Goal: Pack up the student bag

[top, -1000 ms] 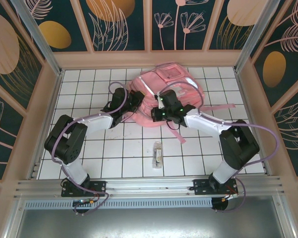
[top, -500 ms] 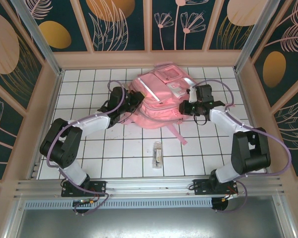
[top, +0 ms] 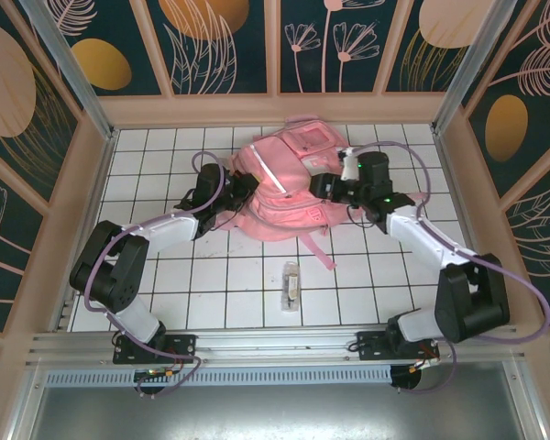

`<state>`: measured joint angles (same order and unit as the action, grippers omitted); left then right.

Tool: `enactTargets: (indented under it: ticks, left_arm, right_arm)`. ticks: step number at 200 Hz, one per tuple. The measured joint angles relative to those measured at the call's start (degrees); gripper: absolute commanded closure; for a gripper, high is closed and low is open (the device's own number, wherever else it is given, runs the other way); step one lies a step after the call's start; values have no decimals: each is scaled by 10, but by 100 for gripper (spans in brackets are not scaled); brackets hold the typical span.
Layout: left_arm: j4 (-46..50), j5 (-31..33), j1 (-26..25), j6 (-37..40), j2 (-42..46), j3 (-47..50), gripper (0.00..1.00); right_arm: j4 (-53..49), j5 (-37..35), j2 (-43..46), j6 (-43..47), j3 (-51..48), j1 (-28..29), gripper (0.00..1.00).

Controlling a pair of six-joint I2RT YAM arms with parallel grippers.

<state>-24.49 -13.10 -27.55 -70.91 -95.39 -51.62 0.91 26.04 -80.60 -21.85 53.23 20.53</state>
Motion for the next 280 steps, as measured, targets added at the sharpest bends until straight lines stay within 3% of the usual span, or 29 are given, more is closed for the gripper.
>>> enactTargets:
  ticks: [85,175,183,201,208,247,280]
  left_arm:
    - [-22,16,-10,0,-1,17,100]
    - [-53,15,-16,-18,-20,23,100]
    - [-54,16,-16,-18,-21,23,87]
    - [-53,16,-17,-16,-21,23,45]
    - [-53,16,-17,-13,-20,23,36]
    - [15,37,-13,58,10,20,36]
    - [122,75,-13,180,62,-18,41]
  right_arm:
    - [146,40,-113,-117,-26,35,33]
    - [183,42,-88,-176,-67,94,33]
    - [183,46,-88,-178,-67,96,33]
    - [177,58,-88,-181,-63,110,34]
    - [167,64,-87,-181,-59,118,34]
    - [73,55,-55,-169,-42,155,34]
    - [39,3,-13,-189,-52,104,37]
